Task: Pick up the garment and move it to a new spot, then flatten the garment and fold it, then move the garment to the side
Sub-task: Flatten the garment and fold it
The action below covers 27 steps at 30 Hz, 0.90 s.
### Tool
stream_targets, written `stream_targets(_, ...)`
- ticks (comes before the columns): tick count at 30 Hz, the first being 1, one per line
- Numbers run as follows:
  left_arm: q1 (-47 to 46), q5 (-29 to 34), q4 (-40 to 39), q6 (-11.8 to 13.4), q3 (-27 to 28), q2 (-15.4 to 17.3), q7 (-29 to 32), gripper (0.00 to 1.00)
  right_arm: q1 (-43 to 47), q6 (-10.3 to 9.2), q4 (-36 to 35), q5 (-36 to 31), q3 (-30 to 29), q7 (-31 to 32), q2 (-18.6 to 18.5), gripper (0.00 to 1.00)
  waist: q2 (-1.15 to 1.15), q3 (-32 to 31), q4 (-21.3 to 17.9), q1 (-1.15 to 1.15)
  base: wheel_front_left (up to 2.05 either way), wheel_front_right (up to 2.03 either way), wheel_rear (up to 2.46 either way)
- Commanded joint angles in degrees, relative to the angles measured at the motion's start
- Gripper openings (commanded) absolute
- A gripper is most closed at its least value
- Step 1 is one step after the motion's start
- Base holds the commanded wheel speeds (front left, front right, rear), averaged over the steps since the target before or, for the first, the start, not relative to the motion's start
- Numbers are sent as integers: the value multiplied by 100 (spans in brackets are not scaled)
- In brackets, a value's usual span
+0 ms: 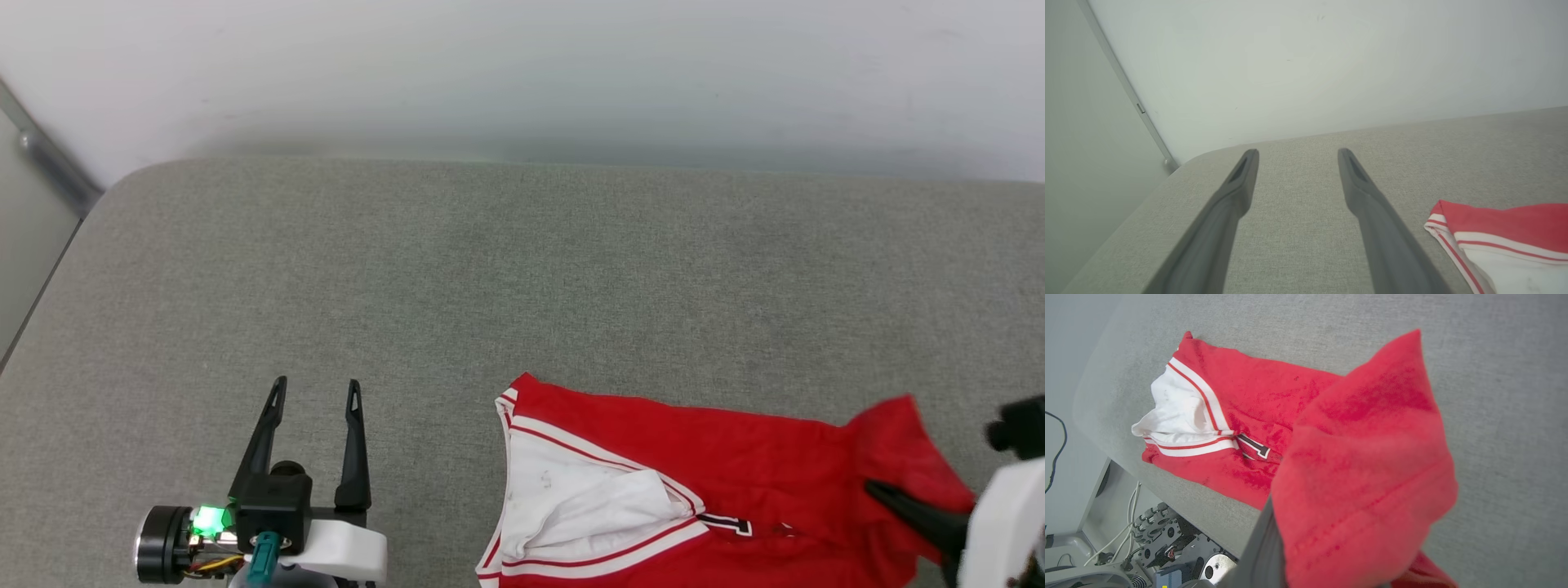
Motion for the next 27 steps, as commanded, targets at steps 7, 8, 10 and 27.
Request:
stream_targets(7,-111,88,9,-129,-10,-117,-15,100,-891,-2,-608,-550,889,572,386,0,0,147,118,1,0,0,0)
stream_targets(8,-132,95,7,-142,-10,-133,-15,100,-1033,-2,-582,-603,1022,620,437,0,0,170,142,1,0,0,0)
stream_targets(10,-150,107,20,-169,-12,-159,-15,100,-1324,-2,-490,-753,1344,685,526,0,0,211,185,1,0,0,0)
stream_targets(27,-444,109,87,-330,35,-396,-15,100,-3193,-2,1850,-1659,3493,319,1724,0,0,680,438,1,0,0,0)
